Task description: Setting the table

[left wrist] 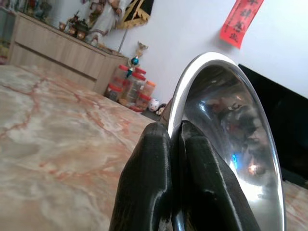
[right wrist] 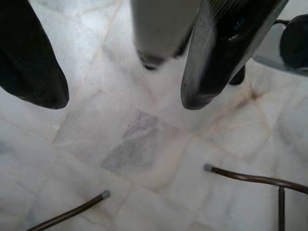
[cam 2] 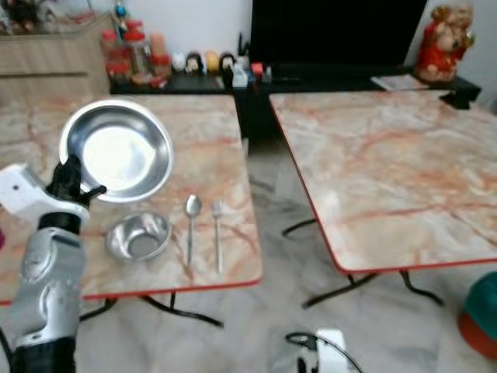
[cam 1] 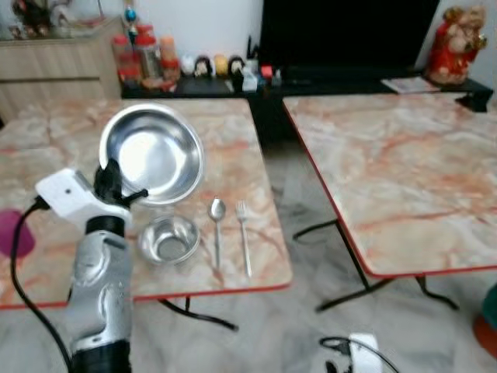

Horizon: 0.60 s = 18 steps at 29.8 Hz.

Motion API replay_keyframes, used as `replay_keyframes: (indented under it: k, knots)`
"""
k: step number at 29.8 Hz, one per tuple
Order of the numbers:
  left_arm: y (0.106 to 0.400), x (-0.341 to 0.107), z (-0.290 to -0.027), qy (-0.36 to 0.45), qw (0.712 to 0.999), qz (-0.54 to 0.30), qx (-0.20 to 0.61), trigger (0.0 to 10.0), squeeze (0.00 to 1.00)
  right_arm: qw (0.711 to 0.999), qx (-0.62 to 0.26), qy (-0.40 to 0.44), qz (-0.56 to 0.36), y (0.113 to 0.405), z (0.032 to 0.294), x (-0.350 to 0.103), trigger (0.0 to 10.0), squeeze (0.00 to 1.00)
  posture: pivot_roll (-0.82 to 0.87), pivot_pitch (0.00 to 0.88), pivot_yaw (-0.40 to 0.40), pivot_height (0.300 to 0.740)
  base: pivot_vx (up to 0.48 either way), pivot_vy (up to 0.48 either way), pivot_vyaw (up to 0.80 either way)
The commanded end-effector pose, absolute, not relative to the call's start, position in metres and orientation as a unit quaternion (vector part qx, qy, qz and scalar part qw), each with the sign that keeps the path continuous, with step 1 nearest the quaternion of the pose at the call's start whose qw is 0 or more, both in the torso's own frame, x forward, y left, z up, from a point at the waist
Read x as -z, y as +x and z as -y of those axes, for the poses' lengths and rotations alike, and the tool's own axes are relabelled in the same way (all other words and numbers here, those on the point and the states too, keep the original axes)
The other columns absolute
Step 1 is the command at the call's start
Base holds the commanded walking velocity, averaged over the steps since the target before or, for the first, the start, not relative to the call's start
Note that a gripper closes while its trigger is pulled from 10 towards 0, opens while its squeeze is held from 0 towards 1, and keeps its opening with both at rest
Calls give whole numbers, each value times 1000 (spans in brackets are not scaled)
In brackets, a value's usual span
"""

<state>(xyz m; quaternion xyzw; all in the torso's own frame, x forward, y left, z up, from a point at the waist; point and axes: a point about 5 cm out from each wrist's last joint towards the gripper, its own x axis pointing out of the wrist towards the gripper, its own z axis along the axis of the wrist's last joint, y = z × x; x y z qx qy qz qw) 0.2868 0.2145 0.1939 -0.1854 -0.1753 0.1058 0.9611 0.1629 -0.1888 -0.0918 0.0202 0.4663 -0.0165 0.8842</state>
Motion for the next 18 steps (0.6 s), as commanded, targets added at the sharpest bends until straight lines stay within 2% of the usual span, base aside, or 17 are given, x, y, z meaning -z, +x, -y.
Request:
replay_keyframes:
  k: [1, 6, 8, 18]
  knots:
    - [288, -202, -207, -195, 958, 190, -91, 10000, 0, 888, 29, 13, -458, 167, 197, 89, 10000, 0, 168, 0, -1, 740, 0, -382, 0]
    - [289, -201, -204, -192, 959, 187, -87, 10000, 0, 892, 25, 12, -451, 169, 197, 88, 10000, 0, 155, 0, 4, 740, 0, -385, 0]
    - [290, -202, -202, -193, 960, 187, -84, 10000, 0, 894, 26, 15, -448, 170, 197, 87, 10000, 0, 149, 0, 7, 740, 0, -382, 500]
    - [294, -202, -193, -184, 964, 182, -66, 10000, 0, 892, 32, 24, -450, 169, 195, 88, 10000, 0, 144, 0, 14, 740, 0, -382, 0]
